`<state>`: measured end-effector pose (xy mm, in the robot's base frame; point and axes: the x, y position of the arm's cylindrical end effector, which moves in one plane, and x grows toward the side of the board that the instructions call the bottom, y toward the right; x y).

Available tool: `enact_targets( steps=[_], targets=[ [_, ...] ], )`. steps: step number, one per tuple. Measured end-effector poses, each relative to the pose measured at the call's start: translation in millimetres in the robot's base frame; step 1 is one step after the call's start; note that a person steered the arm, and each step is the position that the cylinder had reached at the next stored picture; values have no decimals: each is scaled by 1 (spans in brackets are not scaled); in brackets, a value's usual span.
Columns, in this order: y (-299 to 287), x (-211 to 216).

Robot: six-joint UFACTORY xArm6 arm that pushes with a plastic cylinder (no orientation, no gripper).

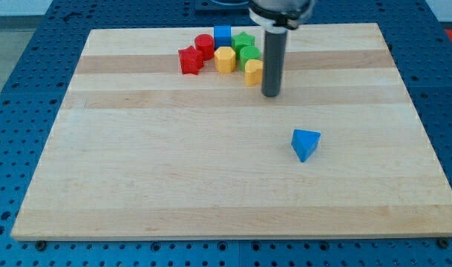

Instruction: Push the blue triangle towards the red star

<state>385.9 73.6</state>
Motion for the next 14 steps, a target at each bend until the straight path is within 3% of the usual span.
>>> enact_targets(
  steps=[1,3,4,5,6,14],
  targets=[
    [41,34],
    [27,104],
    [33,118],
    [83,143],
    [74,152],
    [-138,122]
  ],
)
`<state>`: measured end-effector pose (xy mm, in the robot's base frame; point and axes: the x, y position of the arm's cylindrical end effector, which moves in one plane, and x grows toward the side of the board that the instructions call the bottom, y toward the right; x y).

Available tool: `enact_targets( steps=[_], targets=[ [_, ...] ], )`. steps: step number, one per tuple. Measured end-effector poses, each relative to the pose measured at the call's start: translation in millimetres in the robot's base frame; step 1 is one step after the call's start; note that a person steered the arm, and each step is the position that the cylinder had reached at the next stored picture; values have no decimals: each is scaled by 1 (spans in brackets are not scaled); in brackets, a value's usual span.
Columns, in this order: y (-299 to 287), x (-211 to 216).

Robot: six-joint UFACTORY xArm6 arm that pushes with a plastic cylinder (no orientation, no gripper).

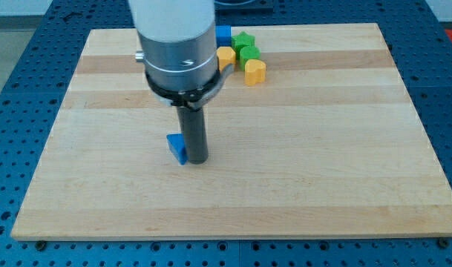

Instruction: Push the blue triangle towards the red star

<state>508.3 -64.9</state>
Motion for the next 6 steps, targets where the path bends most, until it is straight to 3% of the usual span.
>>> enact_targets(
  steps=[4,6],
  targets=[
    [-38,-26],
    [-95,-21]
  ],
)
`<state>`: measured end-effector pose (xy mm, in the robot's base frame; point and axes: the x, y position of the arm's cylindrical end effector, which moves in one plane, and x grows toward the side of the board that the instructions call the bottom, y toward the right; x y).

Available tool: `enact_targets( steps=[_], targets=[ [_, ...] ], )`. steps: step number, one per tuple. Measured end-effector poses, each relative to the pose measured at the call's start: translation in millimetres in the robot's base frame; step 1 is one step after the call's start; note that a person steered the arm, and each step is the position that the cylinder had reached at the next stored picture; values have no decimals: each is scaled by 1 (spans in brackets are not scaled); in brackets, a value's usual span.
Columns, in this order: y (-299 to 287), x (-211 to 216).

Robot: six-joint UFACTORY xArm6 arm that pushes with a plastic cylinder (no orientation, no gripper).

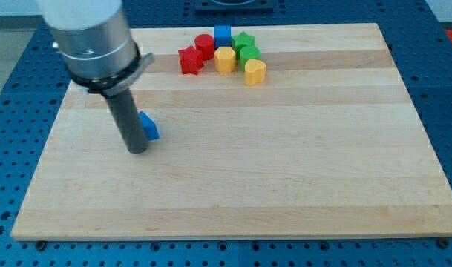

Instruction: Push the blue triangle towards the red star

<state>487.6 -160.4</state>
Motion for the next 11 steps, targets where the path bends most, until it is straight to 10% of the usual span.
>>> enact_targets(
  steps=[11],
  targets=[
    [59,-62]
  ],
)
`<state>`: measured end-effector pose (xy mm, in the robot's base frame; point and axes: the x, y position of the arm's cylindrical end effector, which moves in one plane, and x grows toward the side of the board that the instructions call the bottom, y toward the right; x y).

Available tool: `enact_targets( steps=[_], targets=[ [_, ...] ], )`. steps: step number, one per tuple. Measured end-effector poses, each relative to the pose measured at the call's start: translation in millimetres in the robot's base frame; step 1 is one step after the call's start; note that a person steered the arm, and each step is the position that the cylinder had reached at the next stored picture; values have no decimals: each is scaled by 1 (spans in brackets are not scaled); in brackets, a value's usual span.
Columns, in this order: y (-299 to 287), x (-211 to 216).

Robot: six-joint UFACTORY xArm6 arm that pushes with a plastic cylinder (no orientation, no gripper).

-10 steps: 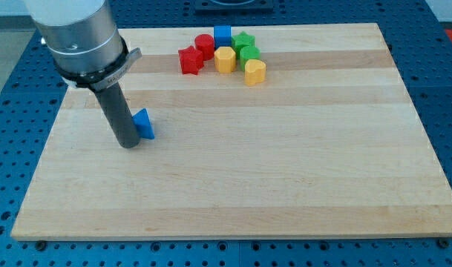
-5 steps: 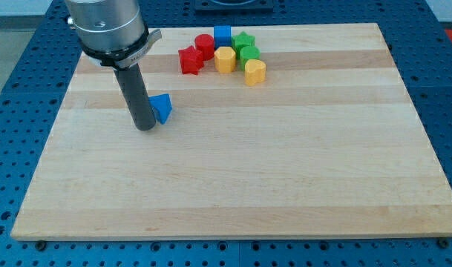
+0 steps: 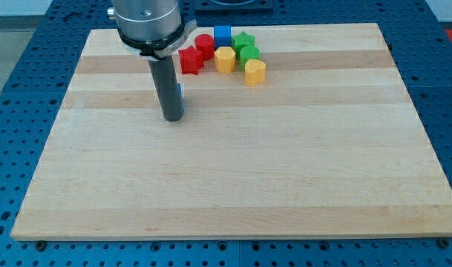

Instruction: Push the blue triangle towards the red star

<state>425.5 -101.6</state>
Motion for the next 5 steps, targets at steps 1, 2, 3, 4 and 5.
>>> enact_targets(
  steps=[1,2,3,4,5],
  targets=[
    [1,-10],
    [1,-27],
    [1,-31],
    [1,-34],
    [1,-39]
  ],
)
